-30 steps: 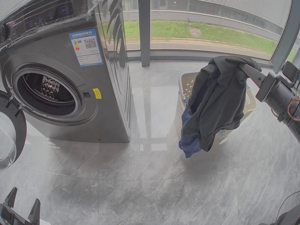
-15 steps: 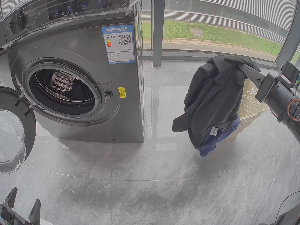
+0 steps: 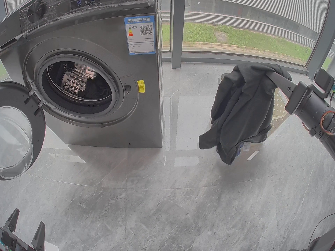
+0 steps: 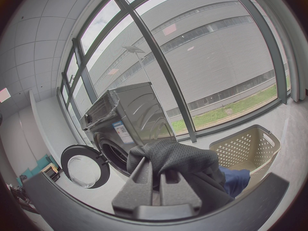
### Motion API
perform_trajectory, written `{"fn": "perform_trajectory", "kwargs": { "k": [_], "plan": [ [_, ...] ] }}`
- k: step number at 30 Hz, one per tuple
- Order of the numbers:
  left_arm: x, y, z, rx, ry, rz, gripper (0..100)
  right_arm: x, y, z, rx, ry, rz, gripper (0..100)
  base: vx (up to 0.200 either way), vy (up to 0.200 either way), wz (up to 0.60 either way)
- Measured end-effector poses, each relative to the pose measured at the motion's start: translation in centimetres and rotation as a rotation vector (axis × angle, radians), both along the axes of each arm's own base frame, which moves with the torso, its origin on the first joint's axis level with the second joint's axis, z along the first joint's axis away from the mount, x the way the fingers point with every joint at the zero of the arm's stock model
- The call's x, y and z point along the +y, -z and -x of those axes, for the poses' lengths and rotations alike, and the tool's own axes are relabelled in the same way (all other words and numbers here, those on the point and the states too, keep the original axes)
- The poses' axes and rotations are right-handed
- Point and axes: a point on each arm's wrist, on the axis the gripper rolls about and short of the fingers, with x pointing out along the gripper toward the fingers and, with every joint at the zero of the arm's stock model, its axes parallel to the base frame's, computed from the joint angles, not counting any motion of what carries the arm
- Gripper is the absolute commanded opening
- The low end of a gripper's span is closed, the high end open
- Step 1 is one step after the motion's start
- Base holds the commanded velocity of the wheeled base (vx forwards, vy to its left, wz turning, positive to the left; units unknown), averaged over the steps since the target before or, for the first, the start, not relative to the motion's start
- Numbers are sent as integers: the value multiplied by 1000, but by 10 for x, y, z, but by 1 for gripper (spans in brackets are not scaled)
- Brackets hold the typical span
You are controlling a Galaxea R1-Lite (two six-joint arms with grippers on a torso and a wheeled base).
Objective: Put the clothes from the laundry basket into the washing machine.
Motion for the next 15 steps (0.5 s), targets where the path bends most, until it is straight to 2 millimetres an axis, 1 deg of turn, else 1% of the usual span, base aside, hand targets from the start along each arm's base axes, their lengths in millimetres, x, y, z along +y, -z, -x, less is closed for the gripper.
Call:
{"fn": "perform_trajectory", "kwargs": {
  "k": [15],
  "plan": [
    [0,0,0,0,0,1,100,1,1,0,4,-2,1,0,0,200,0]
  ]
}}
